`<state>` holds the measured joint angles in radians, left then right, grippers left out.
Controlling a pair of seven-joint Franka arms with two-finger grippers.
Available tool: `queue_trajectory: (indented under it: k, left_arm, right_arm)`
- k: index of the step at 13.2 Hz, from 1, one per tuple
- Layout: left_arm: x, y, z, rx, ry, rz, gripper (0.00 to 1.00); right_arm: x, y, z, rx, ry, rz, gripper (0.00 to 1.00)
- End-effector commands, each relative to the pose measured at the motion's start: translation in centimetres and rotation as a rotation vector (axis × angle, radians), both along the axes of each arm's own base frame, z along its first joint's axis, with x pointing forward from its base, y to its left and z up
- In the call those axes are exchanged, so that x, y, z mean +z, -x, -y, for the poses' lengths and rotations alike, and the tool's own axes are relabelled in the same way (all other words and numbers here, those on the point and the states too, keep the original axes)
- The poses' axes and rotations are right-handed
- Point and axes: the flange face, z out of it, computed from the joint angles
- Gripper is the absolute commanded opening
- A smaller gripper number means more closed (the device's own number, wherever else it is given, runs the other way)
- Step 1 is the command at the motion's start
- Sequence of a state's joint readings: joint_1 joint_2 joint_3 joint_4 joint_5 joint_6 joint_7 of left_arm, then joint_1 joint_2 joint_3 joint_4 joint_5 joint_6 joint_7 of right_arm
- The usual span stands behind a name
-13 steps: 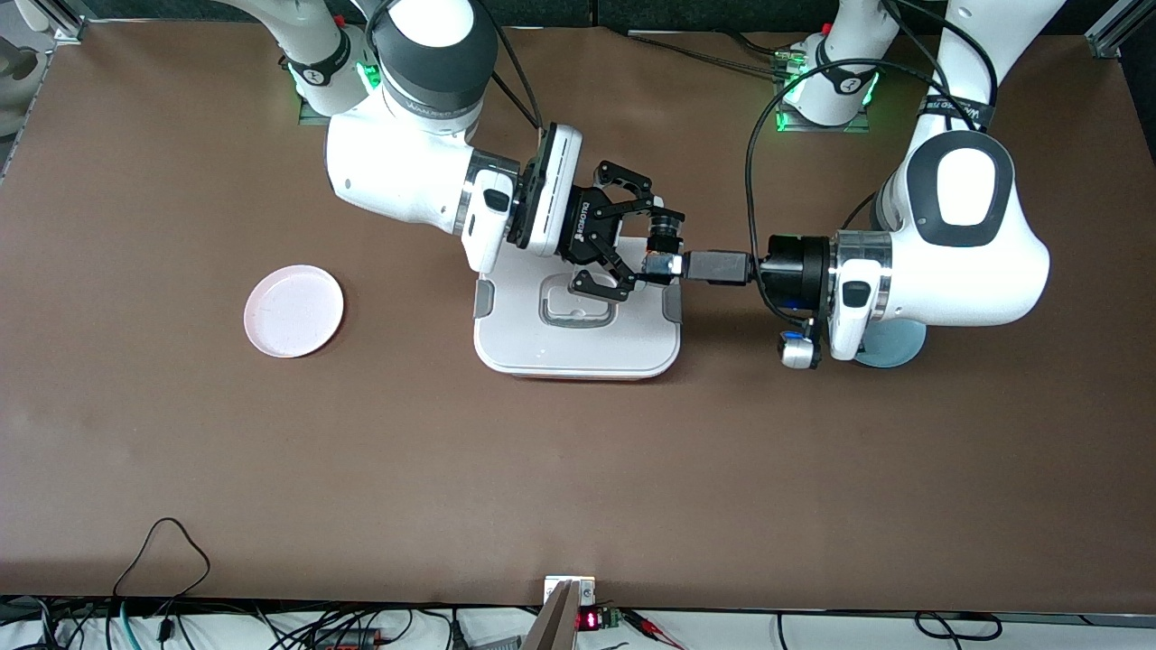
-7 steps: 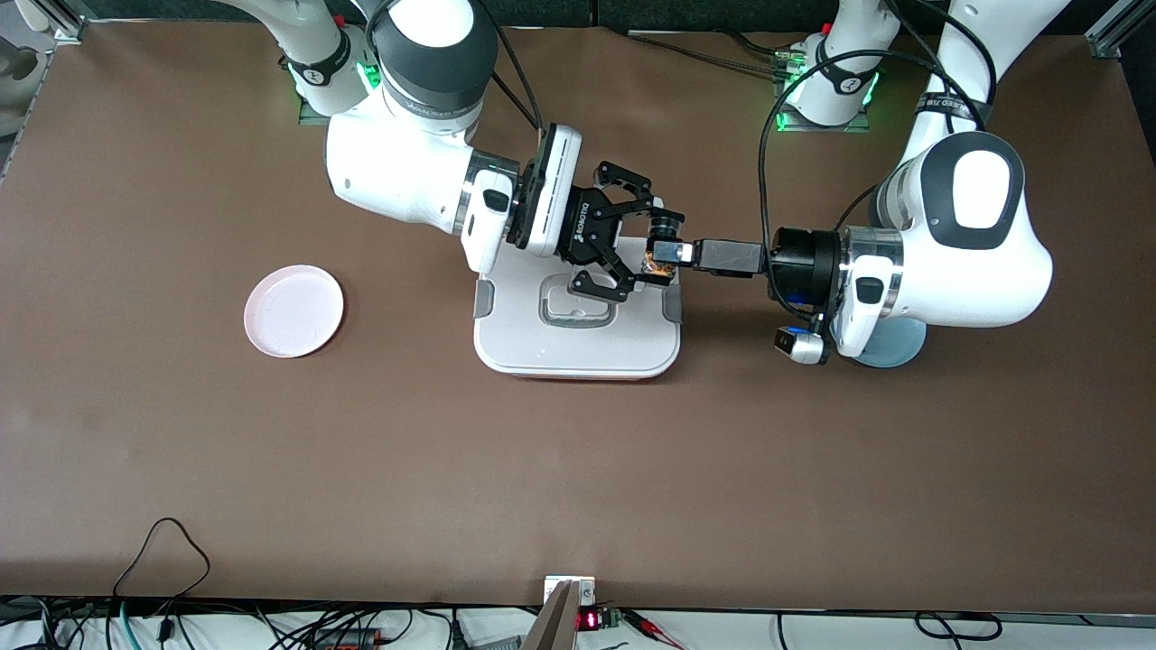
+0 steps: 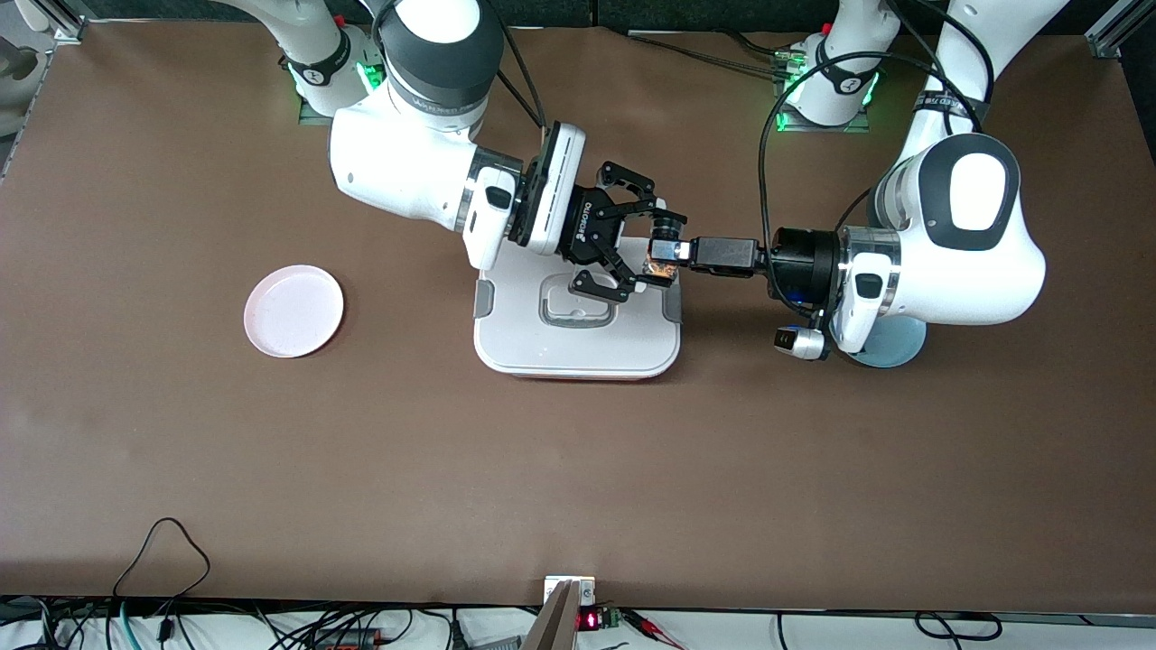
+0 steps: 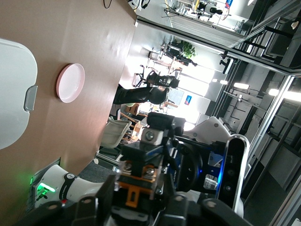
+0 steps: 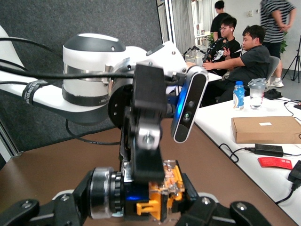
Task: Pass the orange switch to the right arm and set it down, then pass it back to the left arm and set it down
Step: 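Close the left gripper on the switch held by the right gripper, then open the right gripper while the left gripper carries the switch away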
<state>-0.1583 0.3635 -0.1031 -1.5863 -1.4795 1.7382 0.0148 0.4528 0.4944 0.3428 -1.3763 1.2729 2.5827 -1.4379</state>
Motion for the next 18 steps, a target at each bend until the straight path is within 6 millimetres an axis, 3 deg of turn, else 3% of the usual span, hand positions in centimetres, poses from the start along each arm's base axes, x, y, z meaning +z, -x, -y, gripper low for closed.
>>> queue_trajectory:
  k: [1, 2, 4, 5, 6, 7, 10, 13, 16, 18]
  left_arm:
    - [0.8, 0.6, -0.3, 0.008, 0.033, 0.018, 0.14]
    - [0.8, 0.5, -0.3, 0.009, 0.032, 0.018, 0.08]
    - [0.8, 0.5, -0.3, 0.009, 0.031, 0.02, 0.05]
    - [0.8, 0.5, -0.3, 0.009, 0.031, 0.02, 0.04]
    - [0.8, 0.5, -0.3, 0.009, 0.031, 0.02, 0.05]
    - [0.8, 0.5, -0.3, 0.009, 0.031, 0.02, 0.05]
    - [0.9, 0.5, -0.3, 0.009, 0.031, 0.022, 0.05]
    - [0.9, 0.5, -0.3, 0.01, 0.03, 0.022, 0.05]
    - [0.8, 0.5, -1.0, 0.002, -0.016, 0.031, 0.04]
    - [0.8, 0.1, -3.0, 0.007, -0.098, 0.026, 0.04]
  right_arm:
    - [-0.2, 0.0, -0.6, -0.005, -0.018, 0.006, 0.17]
    - [-0.2, -0.1, -0.6, -0.006, -0.017, 0.006, 0.17]
    - [-0.2, 0.0, -0.6, -0.003, -0.016, 0.009, 0.19]
    - [-0.3, 0.0, -0.6, -0.005, -0.016, 0.002, 0.3]
    - [-0.4, -0.1, -0.6, -0.012, -0.014, 0.005, 0.86]
    - [-0.3, -0.1, -0.5, -0.02, -0.016, 0.001, 1.0]
    - [0.9, -0.7, 0.6, -0.039, -0.024, 0.007, 1.0]
    - [1.6, -2.0, 4.0, -0.078, -0.008, 0.023, 1.0]
    - [1.1, -3.3, 8.5, -0.082, 0.021, 0.003, 1.0]
    - [0.9, -5.2, 13.6, -0.028, 0.067, -0.012, 1.0]
